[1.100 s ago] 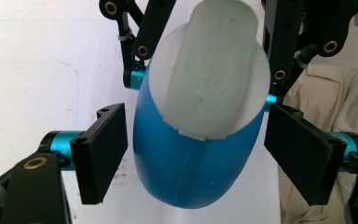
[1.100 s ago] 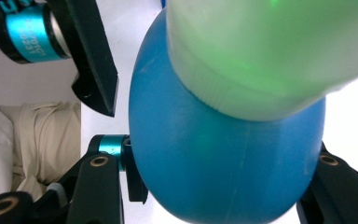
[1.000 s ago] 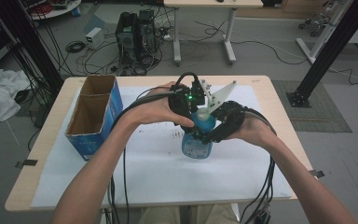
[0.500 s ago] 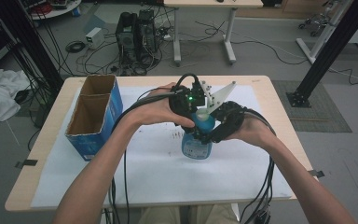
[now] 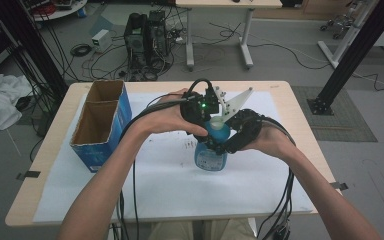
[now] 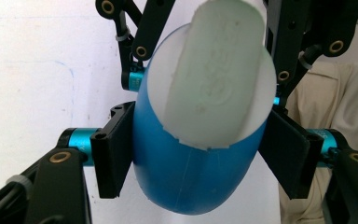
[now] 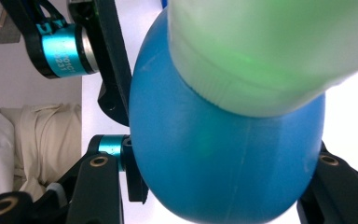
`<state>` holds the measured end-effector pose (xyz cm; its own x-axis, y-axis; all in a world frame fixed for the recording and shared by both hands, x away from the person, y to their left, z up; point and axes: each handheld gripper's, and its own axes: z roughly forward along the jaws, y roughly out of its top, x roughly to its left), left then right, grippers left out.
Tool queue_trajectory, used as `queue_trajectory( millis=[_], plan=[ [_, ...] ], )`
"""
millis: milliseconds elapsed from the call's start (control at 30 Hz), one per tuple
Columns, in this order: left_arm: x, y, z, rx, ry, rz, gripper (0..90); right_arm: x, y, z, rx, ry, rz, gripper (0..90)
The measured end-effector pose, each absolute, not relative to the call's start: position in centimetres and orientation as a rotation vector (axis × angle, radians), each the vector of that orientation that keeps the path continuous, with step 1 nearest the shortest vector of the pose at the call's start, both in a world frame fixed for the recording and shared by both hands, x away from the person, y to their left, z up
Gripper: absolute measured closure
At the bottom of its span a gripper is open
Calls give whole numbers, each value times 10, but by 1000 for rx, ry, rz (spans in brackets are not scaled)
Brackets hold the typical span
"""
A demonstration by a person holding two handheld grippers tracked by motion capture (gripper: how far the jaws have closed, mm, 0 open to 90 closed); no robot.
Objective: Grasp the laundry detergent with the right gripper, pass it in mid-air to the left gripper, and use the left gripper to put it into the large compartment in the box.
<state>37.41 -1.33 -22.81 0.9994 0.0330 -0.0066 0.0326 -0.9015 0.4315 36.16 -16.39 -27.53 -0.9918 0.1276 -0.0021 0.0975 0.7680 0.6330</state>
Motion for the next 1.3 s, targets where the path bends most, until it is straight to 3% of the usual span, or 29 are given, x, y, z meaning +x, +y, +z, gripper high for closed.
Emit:
queue_trajectory(
  millis=[1300],
  plan=[
    [372, -16, -234, 2725, 72, 27, 365, 361, -166, -278, 203, 2919, 1059, 408]
  ],
)
